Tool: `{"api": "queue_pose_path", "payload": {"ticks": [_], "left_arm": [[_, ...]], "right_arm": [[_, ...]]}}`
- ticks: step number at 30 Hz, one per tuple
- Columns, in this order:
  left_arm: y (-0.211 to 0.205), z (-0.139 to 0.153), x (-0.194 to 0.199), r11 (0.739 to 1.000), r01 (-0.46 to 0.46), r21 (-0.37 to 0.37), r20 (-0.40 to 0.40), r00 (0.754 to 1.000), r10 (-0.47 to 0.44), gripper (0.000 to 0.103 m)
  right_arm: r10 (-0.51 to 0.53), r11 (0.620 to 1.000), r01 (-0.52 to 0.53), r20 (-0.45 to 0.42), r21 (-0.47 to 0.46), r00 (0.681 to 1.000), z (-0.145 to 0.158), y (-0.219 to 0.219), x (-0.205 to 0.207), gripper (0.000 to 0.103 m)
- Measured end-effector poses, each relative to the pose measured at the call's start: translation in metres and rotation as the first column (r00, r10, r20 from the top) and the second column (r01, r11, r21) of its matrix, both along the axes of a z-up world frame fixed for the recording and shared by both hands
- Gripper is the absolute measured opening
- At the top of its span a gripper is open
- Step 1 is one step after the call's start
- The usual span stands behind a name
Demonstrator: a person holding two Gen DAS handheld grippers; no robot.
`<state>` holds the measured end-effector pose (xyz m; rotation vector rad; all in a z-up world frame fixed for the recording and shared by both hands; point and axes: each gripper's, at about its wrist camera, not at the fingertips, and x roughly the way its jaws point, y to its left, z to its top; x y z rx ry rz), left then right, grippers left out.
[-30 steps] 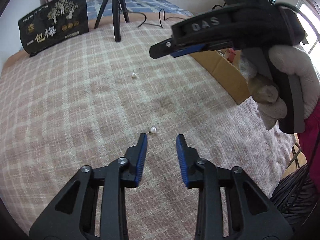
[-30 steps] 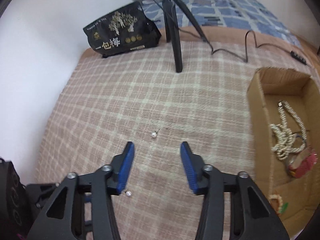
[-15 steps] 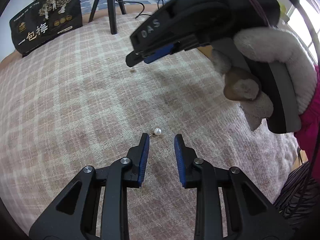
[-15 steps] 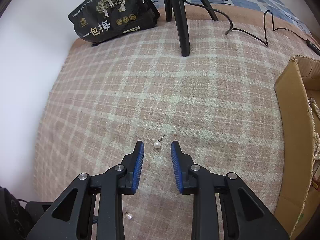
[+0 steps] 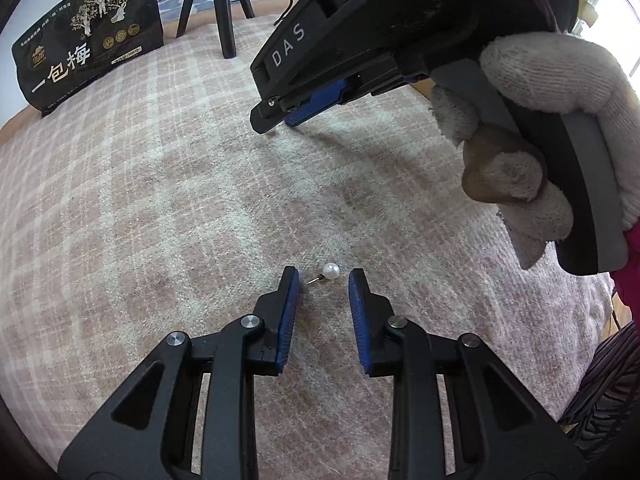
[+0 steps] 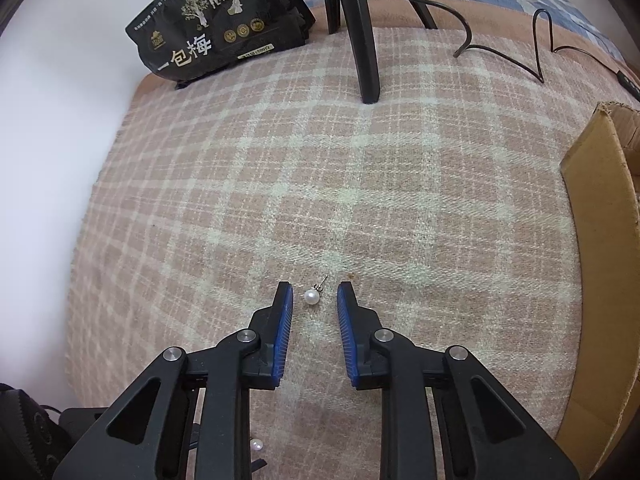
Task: Organize jewelry
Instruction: 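Grasp a pearl earring with the left tool while the right tool grasps another earring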
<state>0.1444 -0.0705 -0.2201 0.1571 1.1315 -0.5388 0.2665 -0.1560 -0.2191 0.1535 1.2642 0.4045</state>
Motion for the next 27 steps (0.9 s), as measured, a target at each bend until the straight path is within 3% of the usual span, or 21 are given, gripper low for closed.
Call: {"api": "queue_pose_path", "payload": {"ticks": [10,19,24,27], "left_arm": [[0.004,-0.007,0.016,1.000,-0.011,-0.021,-0.011,1.000,0.011,0.026],[-0.002,-0.007,0.007,1.000,0.011,0.006,0.014,1.000,-0.011,0.025],[-0.011,-0.009,-0.002,0.999,0.028,0.037,0.037,0.999,-0.029,0.015],[-0.010,-0.008,-0.001,0.999,0.030,0.043,0.044,0.999,-0.032,0.015]], "right_arm": [[-0.002,1.000,0.002,-0.006,-0.018,1.000,-0.008,0.006,0.005,0.011],[-0.007,1.000,0.007,-0.001,-0.023,1.000,-0.008,0.003,0.004,0.007],[-0.007,1.000,0.008,0.004,-0.028,1.000,-0.008,0.003,0.004,0.007],[-0.004,1.000,0.004,0.003,-0.028,1.000,-0.008,0.003,0.004,0.007]]}}
